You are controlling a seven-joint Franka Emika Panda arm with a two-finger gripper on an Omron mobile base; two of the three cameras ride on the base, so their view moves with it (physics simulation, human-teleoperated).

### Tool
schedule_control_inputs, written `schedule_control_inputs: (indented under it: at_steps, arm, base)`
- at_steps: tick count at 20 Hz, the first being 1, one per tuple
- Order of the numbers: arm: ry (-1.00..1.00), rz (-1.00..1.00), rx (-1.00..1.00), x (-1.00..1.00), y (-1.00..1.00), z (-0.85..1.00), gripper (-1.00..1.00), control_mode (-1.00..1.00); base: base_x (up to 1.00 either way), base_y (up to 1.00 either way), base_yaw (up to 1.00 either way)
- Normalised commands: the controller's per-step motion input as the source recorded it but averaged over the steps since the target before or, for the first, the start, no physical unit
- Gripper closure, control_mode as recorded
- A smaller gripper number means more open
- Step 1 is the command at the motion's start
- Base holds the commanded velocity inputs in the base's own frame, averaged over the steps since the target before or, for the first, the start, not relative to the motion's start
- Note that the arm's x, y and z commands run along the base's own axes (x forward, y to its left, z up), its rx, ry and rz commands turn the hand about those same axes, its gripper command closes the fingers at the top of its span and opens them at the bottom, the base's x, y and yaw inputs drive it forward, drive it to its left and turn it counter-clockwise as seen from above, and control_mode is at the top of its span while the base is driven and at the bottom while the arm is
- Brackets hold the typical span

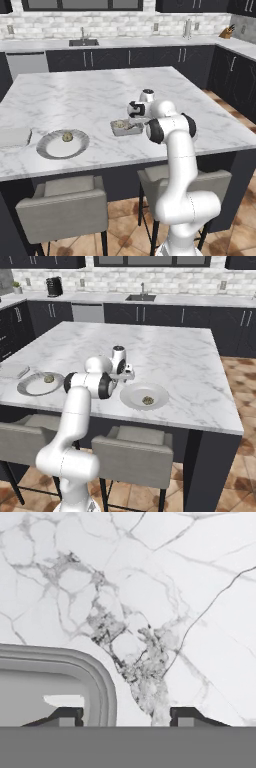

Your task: Place two dumplings into each of the tupperware containers and then place the containers in the fridge.

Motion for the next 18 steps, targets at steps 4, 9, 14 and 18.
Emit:
schedule_control_inputs:
  at_steps: [4,9,14,18]
  arm:
    - [0.1,-0.03,0.0,-0.21,0.11,-0.65,1.0,-1.0]
    - [0.06,-0.05,0.01,-0.29,0.13,-0.56,1.0,-1.0]
    - [-0.02,-0.13,0.11,-0.48,0.12,0.08,1.0,-1.0]
    - [-0.26,-0.14,0.15,-0.53,0.29,0.43,1.0,-1.0]
  base:
    - [0.0,0.0,0.0]
    - [0.0,0.0,0.0]
    - [0.0,0.0,0.0]
    - [0.0,0.0,0.0]
